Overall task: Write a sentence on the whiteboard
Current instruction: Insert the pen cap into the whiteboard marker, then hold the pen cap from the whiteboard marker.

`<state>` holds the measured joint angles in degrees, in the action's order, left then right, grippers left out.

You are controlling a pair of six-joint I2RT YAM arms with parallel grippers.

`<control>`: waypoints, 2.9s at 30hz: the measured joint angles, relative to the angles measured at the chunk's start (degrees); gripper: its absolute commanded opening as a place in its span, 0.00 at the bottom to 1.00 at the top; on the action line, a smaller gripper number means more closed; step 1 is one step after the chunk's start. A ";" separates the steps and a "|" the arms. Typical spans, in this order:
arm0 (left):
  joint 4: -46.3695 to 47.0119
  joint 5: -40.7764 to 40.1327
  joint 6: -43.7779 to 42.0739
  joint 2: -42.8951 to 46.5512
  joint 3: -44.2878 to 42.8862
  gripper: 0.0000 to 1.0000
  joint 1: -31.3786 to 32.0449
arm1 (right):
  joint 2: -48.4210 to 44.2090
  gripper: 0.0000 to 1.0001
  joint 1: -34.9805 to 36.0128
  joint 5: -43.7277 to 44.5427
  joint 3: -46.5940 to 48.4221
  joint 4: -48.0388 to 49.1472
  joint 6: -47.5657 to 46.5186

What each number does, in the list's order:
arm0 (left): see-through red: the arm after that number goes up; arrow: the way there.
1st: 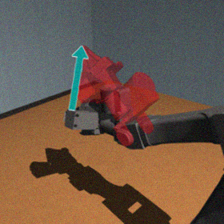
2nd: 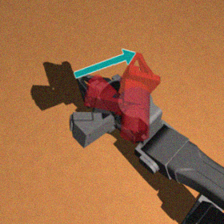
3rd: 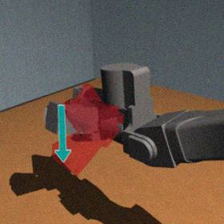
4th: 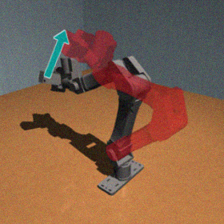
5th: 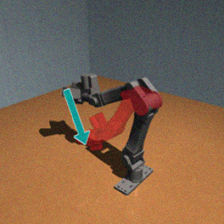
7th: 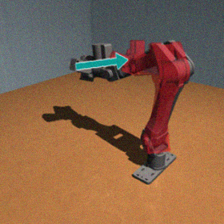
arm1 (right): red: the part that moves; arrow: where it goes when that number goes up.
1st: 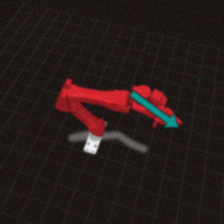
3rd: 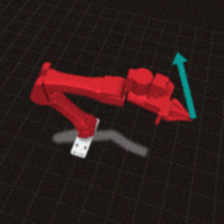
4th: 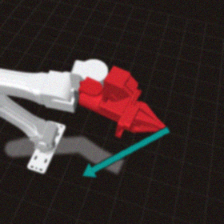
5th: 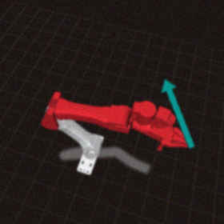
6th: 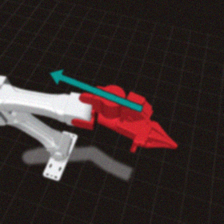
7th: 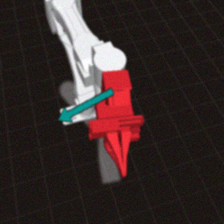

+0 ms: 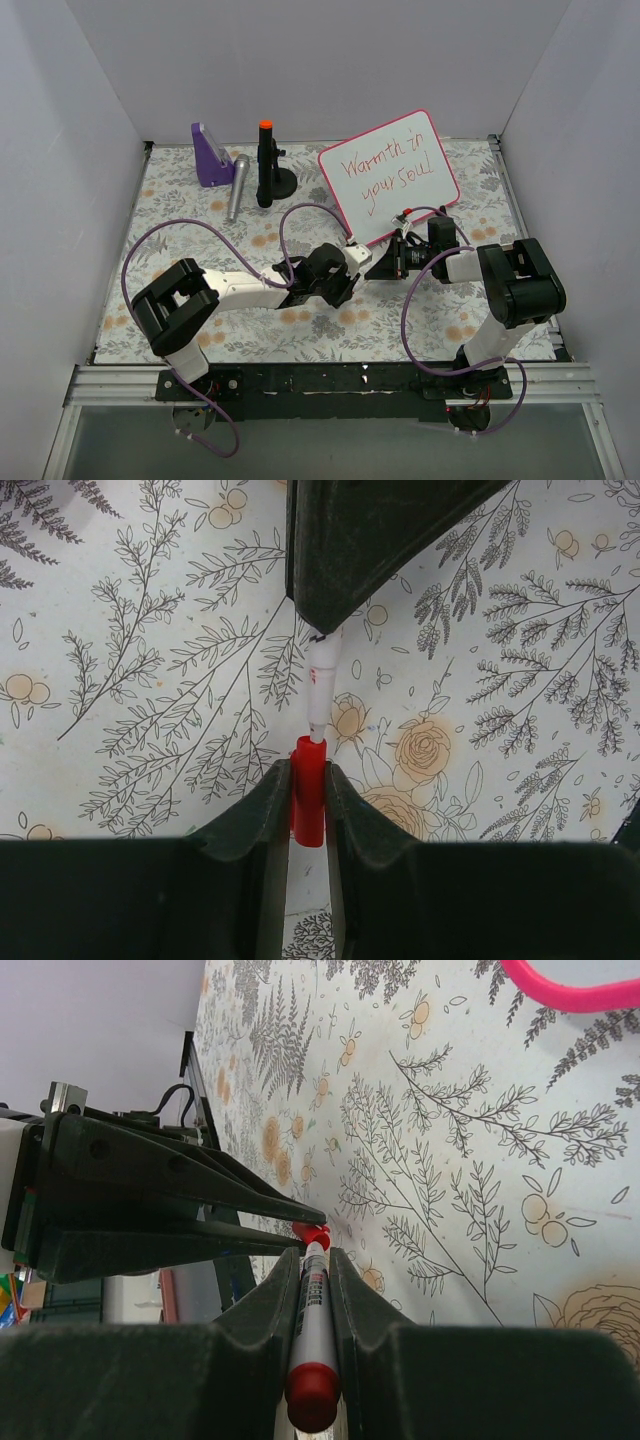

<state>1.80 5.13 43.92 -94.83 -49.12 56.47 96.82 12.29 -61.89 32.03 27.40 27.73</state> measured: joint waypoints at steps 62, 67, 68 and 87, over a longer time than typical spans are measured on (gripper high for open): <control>13.70 -7.54 1.53 0.39 -0.48 0.59 0.33 | 1.99 0.01 -0.63 -4.74 0.46 8.52 7.26; 16.65 -9.22 3.34 4.83 1.57 0.98 0.31 | 2.78 0.01 -0.70 -5.79 0.48 8.46 7.43; 16.74 -9.60 3.58 6.14 2.12 0.98 0.31 | 2.86 0.01 -0.72 -5.86 0.48 8.44 7.43; 5.31 0.33 3.15 7.85 5.81 0.78 -3.19 | 2.93 0.01 -1.09 -6.27 0.48 8.37 7.43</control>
<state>7.11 5.45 47.07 -86.98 -43.31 53.28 99.74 11.20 -68.16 32.51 35.77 35.16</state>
